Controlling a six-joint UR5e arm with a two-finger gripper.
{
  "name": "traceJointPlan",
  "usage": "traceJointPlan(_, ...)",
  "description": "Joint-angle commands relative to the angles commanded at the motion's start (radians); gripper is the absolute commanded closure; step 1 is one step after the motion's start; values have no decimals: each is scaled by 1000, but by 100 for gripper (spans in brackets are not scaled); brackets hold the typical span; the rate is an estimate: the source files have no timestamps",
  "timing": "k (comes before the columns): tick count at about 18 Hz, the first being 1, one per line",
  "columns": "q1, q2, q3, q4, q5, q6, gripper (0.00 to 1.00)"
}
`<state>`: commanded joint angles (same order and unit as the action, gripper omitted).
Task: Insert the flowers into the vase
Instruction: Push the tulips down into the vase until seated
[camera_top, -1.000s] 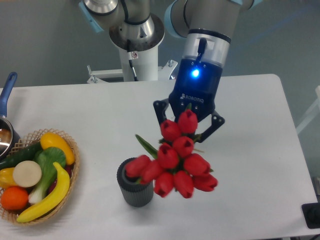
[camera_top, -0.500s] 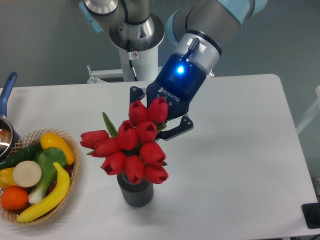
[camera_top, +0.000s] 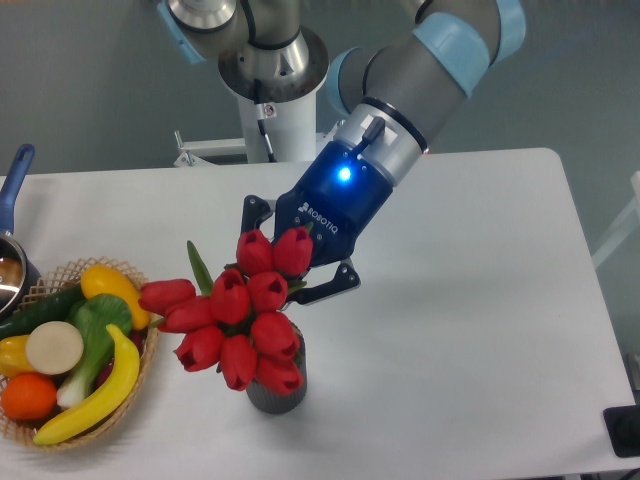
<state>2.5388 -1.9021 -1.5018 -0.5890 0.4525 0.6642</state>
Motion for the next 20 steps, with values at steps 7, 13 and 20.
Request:
traceJointPlan(7, -6, -44, 2, 0, 2, 43, 85)
traceJointPlan(13, -6, -75, -27, 0, 8, 49, 85)
traceJointPlan(20, -6, -74, -150, -2, 8, 173, 73)
